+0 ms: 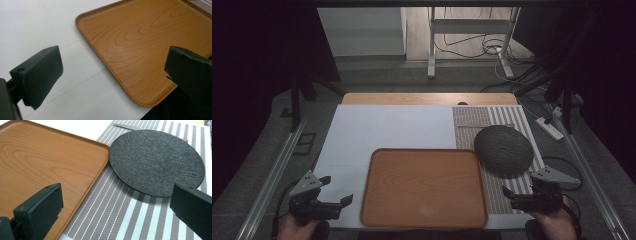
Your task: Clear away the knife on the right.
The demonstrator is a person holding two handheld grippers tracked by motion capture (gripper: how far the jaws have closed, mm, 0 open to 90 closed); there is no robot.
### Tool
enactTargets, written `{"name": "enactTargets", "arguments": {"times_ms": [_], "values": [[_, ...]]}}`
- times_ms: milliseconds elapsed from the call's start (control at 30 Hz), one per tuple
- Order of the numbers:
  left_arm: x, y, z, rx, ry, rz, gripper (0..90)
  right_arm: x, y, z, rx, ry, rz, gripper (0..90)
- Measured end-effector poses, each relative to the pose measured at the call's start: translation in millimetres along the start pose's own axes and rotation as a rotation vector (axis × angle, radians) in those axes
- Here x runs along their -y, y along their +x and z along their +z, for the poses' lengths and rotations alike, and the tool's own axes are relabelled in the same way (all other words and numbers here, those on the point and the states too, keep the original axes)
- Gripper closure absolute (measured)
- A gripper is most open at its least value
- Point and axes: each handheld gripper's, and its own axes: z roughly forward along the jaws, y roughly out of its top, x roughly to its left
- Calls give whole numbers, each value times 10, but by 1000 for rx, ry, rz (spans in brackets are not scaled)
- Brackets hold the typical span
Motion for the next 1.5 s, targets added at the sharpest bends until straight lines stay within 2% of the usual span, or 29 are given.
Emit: {"name": "enactTargets", "arguments": {"times_ms": [167,300,433,633,1033,1233,1500], "values": [[-8,23,3,22,-6,-13,18,4,-12,6,0,11,5,0],[-16,17,16,22,1,-2,19,13,-32,-7,3,6,29,0],[-14,20,14,24,-2,-1,19,12,-34,-8,3,10,35,0],[-15,23,14,27,-2,-2,18,7,-12,7,-9,26,5,0],[-8,24,3,25,-13,-5,17,-4,15,23,-13,40,-25,0],[-6,27,1,24,-16,-8,16,-41,31,23,-5,4,-49,0],[-12,18,12,22,-5,0,16,-84,67,72,-13,4,-83,0]]}}
